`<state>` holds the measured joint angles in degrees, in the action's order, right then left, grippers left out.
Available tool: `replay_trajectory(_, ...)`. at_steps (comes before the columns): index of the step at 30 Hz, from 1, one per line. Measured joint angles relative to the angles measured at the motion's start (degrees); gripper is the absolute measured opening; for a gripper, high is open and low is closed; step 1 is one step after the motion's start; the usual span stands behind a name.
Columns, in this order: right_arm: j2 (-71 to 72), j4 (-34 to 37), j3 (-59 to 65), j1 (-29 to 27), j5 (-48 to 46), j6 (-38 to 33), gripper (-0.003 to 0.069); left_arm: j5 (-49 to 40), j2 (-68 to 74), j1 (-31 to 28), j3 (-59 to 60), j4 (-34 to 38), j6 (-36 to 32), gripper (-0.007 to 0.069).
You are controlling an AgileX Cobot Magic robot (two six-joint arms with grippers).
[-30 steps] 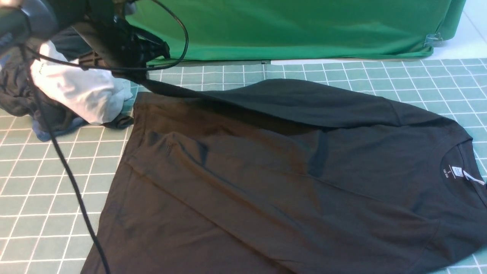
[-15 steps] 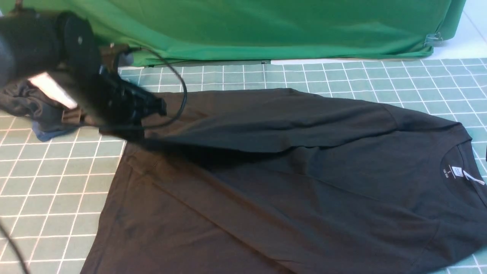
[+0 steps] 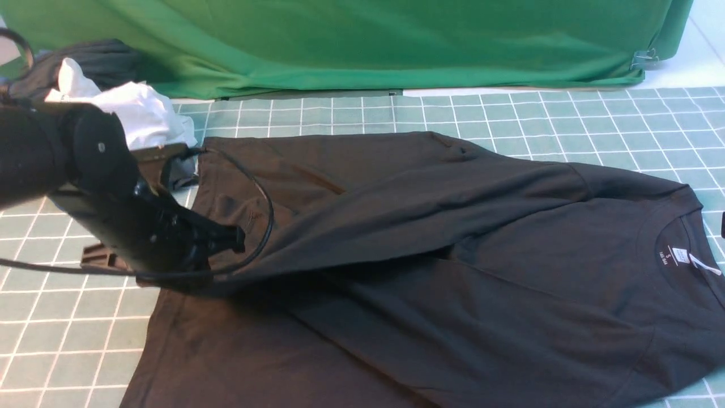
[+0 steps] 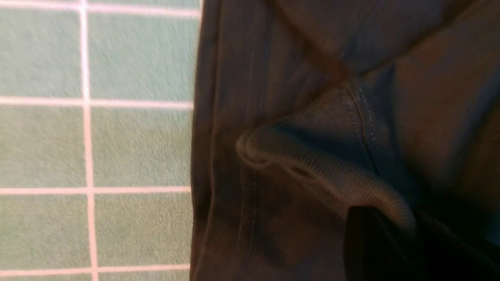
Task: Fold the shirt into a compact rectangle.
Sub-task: 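Fold the left side of the dark shirt inward over its body with the left gripper, then grasp the near edge of the shirt at its hem and shoulder corners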
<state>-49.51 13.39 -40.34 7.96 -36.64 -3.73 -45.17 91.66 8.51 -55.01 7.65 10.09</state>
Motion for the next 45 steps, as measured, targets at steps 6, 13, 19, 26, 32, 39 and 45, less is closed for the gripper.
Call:
replay_trajectory(6,0.0,0.1,0.0,0.0,-1.2,0.0,0.0023,-5.6,-0.1,0.0,0.3,0.0,-0.5,0.0407)
replay_trajectory(13,0.0,0.1,0.0,0.0,-1.8,0.0,0.0027,-15.5,-0.4,0.0,1.1,-3.3,1.6,0.0533)
replay_trajectory(19,0.0,0.2,0.0,0.0,-1.8,-0.2,0.0036,-13.0,-3.9,0.0,9.7,-3.4,2.9,0.0503)
replay_trajectory(26,0.0,0.1,0.0,0.0,-1.7,-0.2,0.0045,-8.1,-5.4,0.0,18.5,-5.5,5.9,0.0496)
replay_trajectory(32,0.0,0.1,0.0,0.0,-1.6,-0.2,0.0049,-5.3,-6.1,0.0,20.8,-6.7,7.7,0.0496)
replay_trajectory(39,0.0,0.1,-0.1,0.0,-1.6,-0.2,0.0059,-3.1,-6.8,0.0,22.5,-3.8,6.7,0.0367)
replay_trajectory(45,-0.1,0.3,-1.4,0.0,-7.0,-2.9,0.0068,-2.8,-6.8,0.0,22.6,-2.0,4.5,0.0038)
